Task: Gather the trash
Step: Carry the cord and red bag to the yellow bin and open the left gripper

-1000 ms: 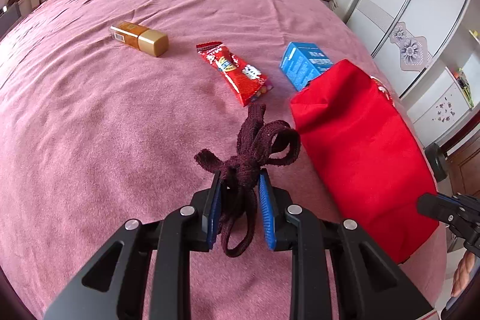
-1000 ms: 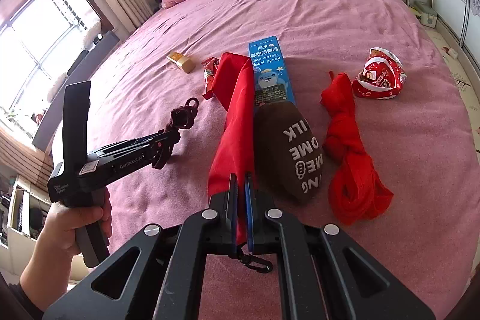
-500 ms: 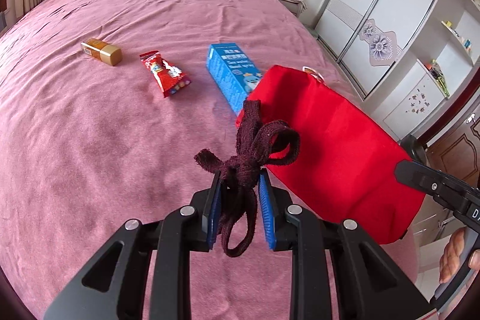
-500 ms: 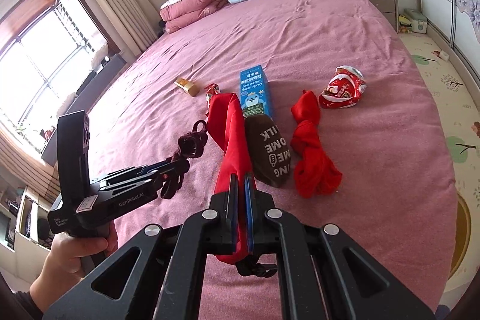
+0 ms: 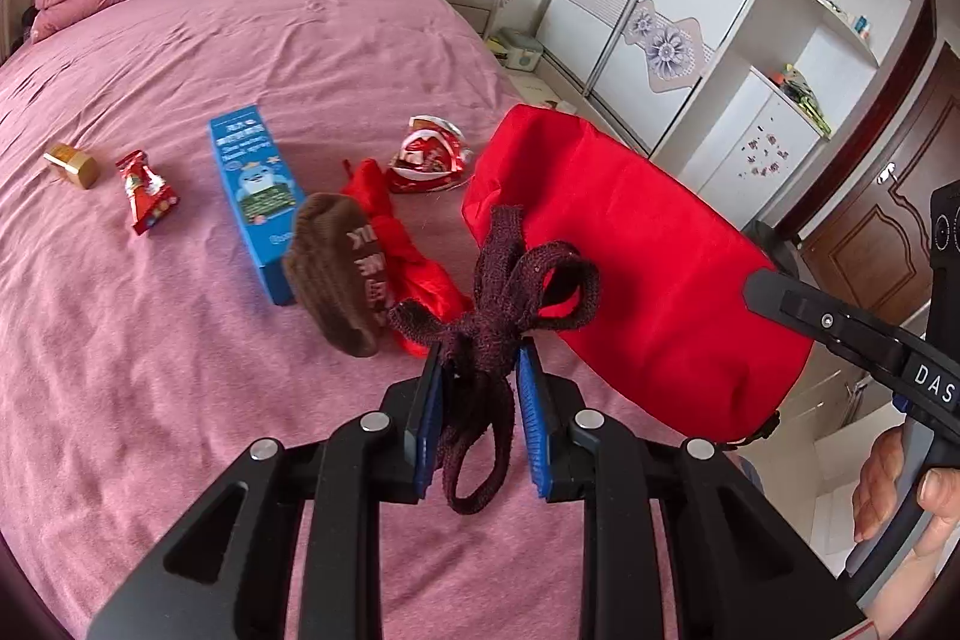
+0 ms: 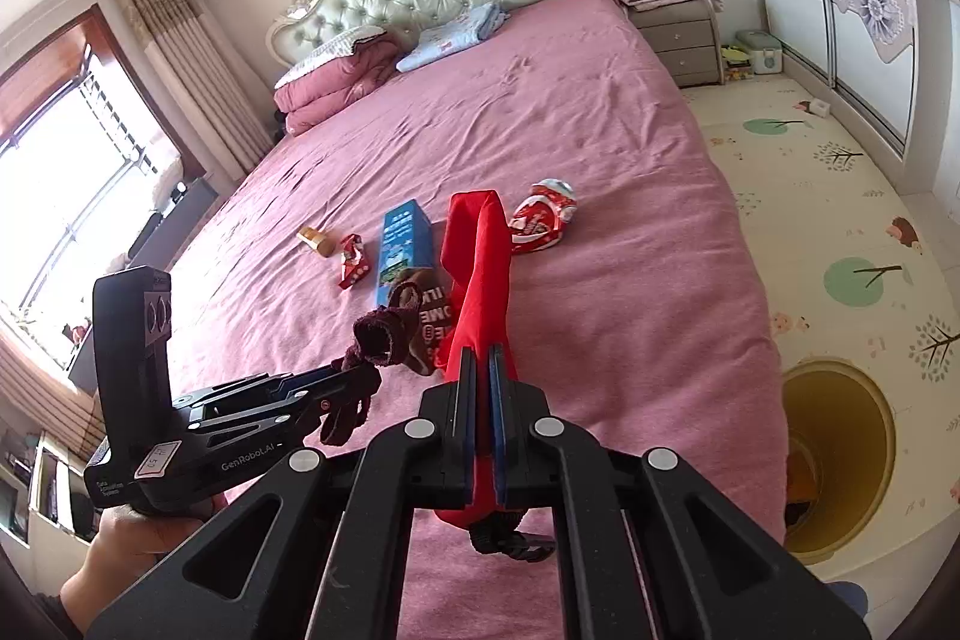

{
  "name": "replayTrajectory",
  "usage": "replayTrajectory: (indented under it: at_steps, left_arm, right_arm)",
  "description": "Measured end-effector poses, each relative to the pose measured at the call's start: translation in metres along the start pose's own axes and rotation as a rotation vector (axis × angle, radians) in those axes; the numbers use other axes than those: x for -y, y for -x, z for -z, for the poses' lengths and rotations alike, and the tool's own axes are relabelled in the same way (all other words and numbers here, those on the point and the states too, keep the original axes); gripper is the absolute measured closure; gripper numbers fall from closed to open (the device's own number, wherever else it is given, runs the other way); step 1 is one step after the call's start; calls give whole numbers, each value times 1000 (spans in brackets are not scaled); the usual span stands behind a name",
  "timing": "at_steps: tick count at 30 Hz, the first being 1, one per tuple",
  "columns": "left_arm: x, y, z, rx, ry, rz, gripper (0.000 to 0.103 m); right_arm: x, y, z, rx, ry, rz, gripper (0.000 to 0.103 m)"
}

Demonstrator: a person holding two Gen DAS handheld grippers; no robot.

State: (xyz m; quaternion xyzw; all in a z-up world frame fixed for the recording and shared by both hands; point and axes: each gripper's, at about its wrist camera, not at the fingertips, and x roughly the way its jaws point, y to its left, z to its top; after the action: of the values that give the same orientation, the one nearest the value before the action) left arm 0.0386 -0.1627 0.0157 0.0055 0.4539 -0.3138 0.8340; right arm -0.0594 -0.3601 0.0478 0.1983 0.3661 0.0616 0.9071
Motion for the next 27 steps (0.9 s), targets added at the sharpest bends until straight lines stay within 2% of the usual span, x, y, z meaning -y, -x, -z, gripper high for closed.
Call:
replayTrajectory:
  at_steps: [15, 27]
  left_arm:
    - [120, -74, -13, -99, -142, 109, 79]
    - [198, -137, -23, -185, -241, 168, 79]
  right_arm:
    - [113, 53, 11, 48, -123, 134, 98]
    - [193, 77, 29, 41, -229, 227, 98]
